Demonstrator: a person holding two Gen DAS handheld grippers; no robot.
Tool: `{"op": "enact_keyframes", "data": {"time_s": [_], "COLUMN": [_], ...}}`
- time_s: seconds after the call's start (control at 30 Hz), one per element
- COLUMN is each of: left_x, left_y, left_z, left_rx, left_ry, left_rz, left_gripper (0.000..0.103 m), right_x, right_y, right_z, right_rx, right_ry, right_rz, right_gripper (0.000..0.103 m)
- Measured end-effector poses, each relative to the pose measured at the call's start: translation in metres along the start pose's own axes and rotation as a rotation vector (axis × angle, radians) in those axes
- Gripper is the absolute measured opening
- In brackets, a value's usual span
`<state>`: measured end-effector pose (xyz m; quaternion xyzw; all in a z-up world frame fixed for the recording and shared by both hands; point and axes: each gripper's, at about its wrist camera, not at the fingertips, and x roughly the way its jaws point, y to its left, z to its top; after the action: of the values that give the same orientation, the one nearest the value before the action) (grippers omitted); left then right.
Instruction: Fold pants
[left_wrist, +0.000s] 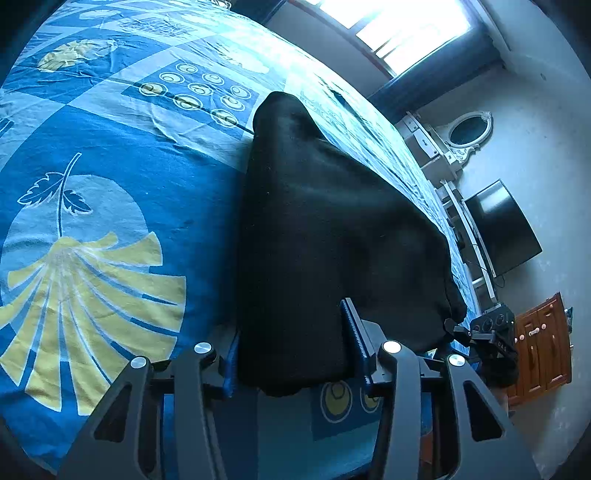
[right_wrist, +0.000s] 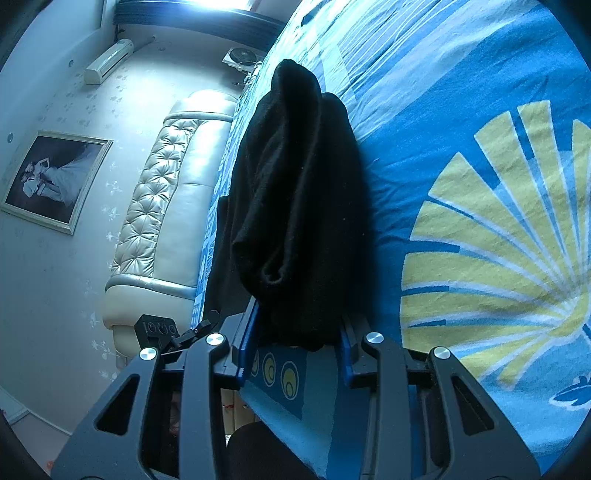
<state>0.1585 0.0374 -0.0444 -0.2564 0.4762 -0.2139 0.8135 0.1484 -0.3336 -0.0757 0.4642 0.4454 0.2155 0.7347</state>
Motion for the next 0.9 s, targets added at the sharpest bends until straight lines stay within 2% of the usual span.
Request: {"op": "enact_keyframes", "data": {"time_s": [0.9], "left_x": [-0.0033], "left_y": [-0.0045], "left_z": [-0.0031], "left_rx": [-0.008], "left_ry": [0.015], "left_rz": [0.006], "left_gripper": [0.044], "right_x": [-0.0063], "right_y": [-0.0018], "right_z": [0.0011], "right_rx": [-0.003], "right_ry": [0.009], "right_rz": [-0.005], "right_gripper": [0.034]}}
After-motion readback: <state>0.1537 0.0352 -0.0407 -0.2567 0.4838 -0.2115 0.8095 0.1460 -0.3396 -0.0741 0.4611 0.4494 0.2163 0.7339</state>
